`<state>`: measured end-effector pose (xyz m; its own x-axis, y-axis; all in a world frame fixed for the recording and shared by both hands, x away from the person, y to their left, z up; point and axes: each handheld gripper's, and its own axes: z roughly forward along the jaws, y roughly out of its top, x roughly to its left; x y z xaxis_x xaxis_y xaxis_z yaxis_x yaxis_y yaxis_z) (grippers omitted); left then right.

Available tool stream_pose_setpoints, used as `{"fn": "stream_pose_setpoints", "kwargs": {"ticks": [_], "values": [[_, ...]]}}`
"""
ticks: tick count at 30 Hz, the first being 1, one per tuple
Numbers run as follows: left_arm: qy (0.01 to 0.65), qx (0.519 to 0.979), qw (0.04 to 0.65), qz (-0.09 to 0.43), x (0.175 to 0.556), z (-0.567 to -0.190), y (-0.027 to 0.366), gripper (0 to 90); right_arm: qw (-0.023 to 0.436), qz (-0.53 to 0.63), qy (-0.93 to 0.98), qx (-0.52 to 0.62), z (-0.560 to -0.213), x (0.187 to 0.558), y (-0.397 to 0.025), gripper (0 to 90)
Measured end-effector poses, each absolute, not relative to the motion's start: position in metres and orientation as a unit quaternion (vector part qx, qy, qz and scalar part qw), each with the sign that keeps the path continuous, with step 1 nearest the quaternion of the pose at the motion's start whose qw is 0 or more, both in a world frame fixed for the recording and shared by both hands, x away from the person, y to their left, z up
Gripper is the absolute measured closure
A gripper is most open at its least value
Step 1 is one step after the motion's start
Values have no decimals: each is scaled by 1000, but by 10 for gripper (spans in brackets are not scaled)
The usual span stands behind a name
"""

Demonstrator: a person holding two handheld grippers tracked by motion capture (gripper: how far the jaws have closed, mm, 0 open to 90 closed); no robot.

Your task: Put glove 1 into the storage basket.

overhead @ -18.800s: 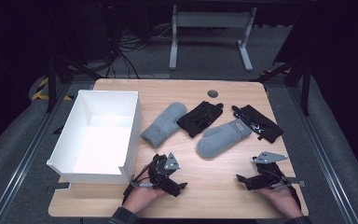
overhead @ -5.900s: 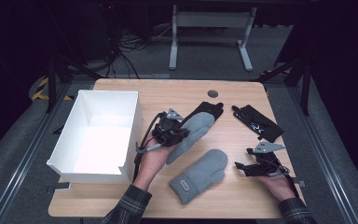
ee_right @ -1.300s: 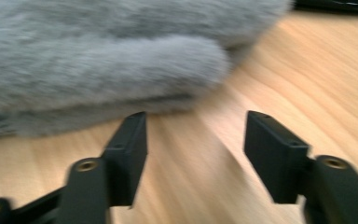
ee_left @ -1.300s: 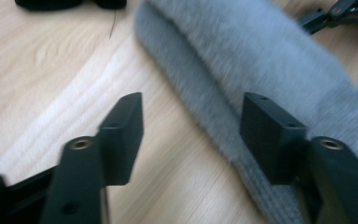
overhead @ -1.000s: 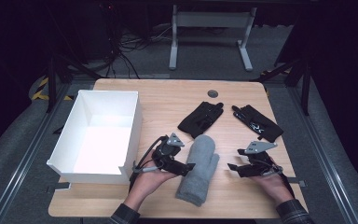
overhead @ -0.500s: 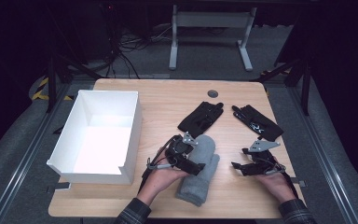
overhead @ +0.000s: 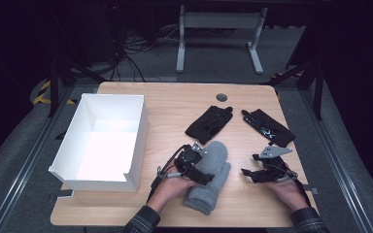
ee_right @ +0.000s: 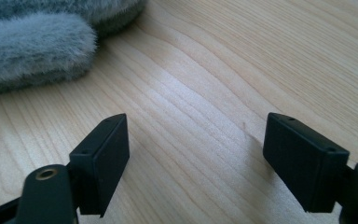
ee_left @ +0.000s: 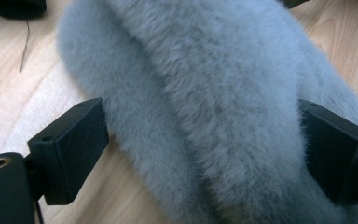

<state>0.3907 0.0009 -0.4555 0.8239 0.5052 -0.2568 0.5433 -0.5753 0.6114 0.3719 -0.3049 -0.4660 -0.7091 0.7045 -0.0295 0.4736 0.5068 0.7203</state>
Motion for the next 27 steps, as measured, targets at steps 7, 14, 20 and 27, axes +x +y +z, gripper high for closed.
{"fn": "stream_pose_setpoints", "kwargs": {"ticks": [7, 14, 20, 27], "values": [[282, 884, 366, -74, 392, -457, 5, 380, 162, 357, 853, 345, -466, 372, -305, 232], [273, 888, 357, -99, 395, -455, 6, 659, 166, 366, 850, 340, -469, 372, -306, 193], [268, 892, 354, -89, 393, -449, 6, 727, 165, 365, 852, 338, -469, 372, -306, 174], [266, 890, 361, -79, 391, -438, 11, 736, 165, 365, 852, 337, -469, 372, -305, 169]]}}
